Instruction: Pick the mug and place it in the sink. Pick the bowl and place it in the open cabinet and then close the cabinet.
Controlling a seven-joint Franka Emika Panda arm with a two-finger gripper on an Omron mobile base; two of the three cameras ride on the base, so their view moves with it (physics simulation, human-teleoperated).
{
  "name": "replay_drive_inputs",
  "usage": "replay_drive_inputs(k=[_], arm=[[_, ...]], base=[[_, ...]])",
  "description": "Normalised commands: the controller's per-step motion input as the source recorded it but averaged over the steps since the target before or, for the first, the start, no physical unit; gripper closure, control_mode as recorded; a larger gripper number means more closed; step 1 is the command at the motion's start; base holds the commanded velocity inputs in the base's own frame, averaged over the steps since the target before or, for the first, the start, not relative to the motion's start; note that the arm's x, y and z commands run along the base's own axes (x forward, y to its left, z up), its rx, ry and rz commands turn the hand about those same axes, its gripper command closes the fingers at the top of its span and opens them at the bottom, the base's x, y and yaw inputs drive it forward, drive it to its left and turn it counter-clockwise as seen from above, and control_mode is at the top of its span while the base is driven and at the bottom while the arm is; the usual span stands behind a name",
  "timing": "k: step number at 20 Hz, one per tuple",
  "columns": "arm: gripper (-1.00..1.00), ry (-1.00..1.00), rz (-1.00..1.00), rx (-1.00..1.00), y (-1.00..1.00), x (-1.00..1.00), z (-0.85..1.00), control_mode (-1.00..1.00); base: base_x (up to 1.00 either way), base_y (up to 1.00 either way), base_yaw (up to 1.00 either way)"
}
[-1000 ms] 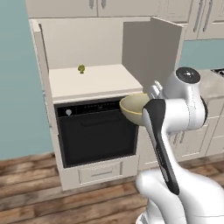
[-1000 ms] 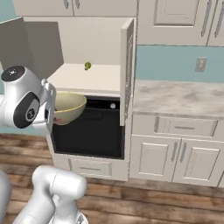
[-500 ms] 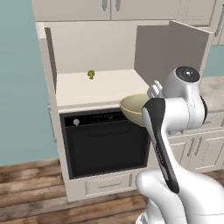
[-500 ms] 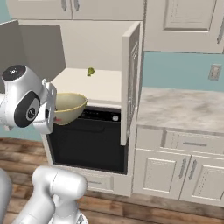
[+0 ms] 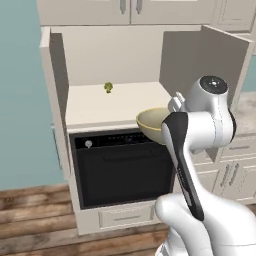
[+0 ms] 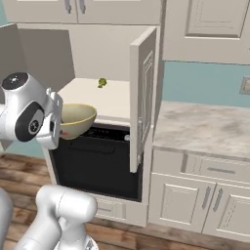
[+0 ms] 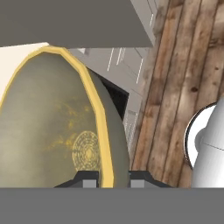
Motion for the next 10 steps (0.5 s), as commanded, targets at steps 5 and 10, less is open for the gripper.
replay_drive_inputs(k=[5,10], arm=[[1.00,0.00,0.00,0.00,0.00,0.00,0.00,1.00],[1.00,0.00,0.00,0.00,0.00,0.00,0.00,1.00]], base=[[0.27,-0.45,0.06],[0.35,-0.34,0.03]])
